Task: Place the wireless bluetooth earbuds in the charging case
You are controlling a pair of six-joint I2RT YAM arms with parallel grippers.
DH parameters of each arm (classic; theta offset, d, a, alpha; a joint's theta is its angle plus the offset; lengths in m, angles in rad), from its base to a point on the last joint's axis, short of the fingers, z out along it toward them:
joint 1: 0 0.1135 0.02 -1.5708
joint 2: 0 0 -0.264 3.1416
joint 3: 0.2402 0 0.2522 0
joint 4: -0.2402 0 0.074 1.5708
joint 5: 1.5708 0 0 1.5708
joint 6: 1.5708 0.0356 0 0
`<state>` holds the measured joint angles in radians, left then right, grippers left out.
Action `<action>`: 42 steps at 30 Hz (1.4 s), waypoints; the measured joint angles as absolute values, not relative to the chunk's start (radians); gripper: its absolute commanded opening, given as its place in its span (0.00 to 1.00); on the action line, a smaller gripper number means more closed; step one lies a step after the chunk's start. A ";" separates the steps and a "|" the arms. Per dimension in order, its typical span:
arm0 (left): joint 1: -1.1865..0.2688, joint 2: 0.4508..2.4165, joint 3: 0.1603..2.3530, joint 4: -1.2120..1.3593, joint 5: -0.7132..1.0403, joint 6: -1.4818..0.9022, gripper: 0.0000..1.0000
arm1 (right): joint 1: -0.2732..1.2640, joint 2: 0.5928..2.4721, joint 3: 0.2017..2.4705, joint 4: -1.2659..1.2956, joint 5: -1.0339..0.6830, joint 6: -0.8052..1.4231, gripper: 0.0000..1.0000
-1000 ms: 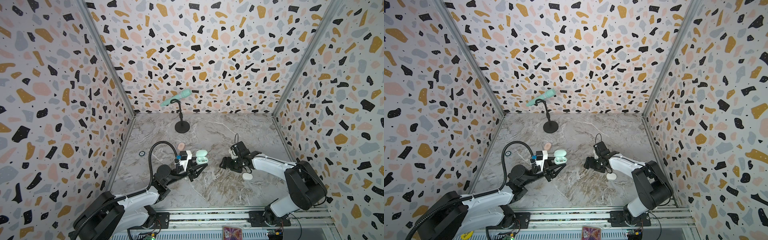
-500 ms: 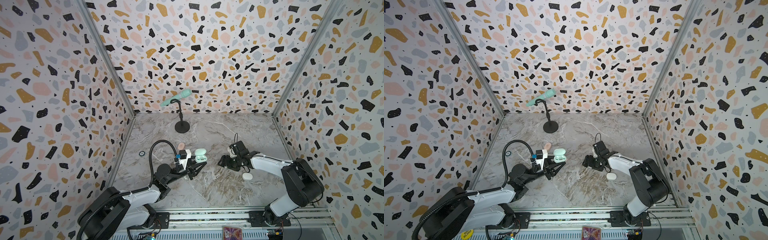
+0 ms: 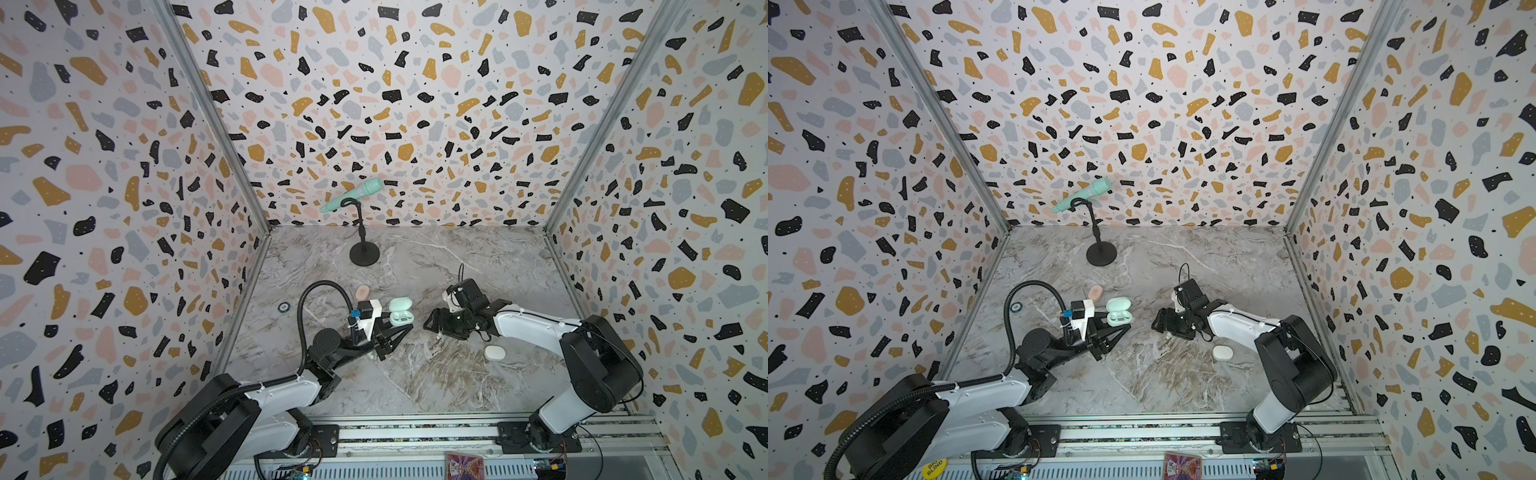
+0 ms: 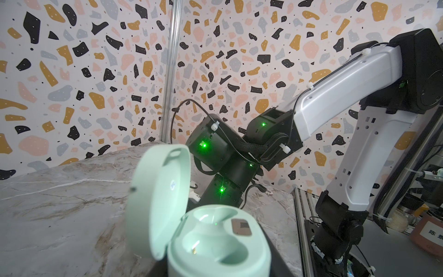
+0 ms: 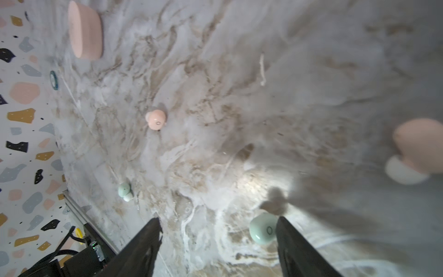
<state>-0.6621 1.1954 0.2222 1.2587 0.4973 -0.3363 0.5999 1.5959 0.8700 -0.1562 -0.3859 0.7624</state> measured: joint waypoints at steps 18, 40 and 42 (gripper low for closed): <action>-0.662 1.187 0.222 1.258 0.497 -0.336 0.30 | 0.645 1.648 0.936 -0.237 -0.266 0.730 0.75; -0.662 1.072 0.187 1.205 0.471 -0.336 0.30 | 0.665 1.784 1.049 -0.235 -0.321 0.669 0.69; -0.662 1.072 0.187 1.201 0.469 -0.334 0.30 | 0.675 1.774 1.049 -0.236 -0.333 0.670 0.69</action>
<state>-0.6617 1.0718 0.1875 1.2015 0.4694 -0.3344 0.6754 1.7741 1.0492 -0.2356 -0.3332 0.6704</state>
